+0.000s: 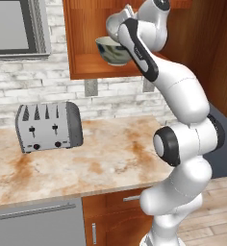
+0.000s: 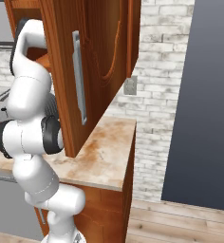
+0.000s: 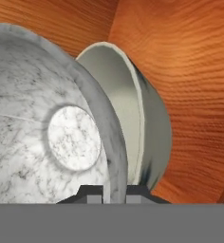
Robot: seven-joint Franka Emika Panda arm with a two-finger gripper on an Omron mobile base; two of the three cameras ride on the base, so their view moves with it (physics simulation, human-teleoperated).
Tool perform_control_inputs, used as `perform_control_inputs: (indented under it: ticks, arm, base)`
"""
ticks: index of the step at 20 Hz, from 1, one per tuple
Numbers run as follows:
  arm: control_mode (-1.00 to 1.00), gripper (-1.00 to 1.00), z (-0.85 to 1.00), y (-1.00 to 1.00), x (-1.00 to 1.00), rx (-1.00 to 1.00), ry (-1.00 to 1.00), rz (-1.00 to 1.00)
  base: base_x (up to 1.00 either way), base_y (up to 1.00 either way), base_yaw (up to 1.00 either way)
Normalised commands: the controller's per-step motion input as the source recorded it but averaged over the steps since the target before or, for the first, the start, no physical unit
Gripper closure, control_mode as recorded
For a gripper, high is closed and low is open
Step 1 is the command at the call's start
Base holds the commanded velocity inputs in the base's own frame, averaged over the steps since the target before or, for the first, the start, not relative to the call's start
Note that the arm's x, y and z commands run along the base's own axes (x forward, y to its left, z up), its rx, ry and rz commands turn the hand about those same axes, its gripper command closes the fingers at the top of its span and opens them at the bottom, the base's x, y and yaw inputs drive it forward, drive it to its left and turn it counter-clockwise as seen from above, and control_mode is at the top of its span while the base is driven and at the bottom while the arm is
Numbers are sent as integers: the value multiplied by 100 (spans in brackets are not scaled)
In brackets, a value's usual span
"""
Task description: Pick up the bowls on the counter and stack them on top of one another in the open cabinet. Place the smaller bowl on top of the larger bowl.
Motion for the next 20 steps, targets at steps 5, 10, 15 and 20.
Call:
perform_control_inputs:
  ticks: [5,10,15,20]
  arm:
    - [-100,100,-17,5,36,6,4,2]
    - [-100,100,-26,0,26,6,12,3]
    - [-100,100,-25,0,23,4,13,2]
    - [-100,100,-20,0,18,0,16,0]
  base:
    - [0,0,0]
    - [0,0,0]
    - [0,0,0]
    - [0,0,0]
